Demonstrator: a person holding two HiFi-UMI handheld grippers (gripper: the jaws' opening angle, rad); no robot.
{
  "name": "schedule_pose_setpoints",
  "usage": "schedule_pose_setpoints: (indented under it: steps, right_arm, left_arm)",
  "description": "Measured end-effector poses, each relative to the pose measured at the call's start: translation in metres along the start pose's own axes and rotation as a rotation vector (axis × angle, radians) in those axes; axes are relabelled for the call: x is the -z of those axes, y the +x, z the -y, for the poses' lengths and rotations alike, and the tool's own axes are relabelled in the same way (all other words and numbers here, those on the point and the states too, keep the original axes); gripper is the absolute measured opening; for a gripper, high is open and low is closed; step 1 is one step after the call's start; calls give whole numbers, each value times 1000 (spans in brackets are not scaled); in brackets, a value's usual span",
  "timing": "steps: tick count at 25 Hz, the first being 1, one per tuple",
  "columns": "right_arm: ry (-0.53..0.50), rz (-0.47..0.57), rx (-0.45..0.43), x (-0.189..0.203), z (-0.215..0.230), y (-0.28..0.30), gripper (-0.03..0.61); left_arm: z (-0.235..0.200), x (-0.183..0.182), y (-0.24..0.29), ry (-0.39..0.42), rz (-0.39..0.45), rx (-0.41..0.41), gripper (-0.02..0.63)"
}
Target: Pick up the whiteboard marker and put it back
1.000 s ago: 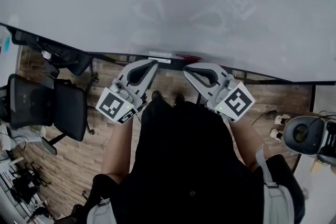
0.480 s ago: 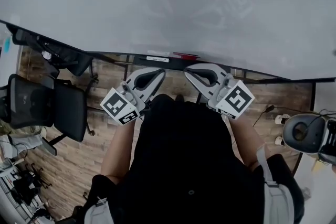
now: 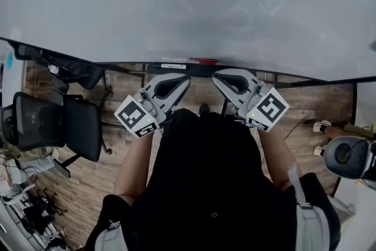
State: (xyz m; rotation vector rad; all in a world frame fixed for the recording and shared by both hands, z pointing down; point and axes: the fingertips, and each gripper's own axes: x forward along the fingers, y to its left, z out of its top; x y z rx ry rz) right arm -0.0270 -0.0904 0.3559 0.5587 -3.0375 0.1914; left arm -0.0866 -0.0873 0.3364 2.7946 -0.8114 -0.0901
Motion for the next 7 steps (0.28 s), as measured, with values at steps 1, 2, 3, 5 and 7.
schedule_pose_setpoints:
  steps: [1,2,3,5,7]
  right_arm:
    - [2,1,-2,1,-1,0,20]
    - [1,1,-7,1,-1,0,20]
    - [-2,1,-12,1,0,0,20]
    - [-10,3,-18,1,3,-2,20]
    - [-18,8,-17,0,8,-5,20]
  left_arm:
    - [1,1,0,-2,-5,4,12]
    - [3,3,0,-5,-9,6,12]
    - [3,5,0,-9,-12,6,12]
    - [3,10,0,-16,-17,1,12]
    - [4,14,1,-17,-21,-7,12]
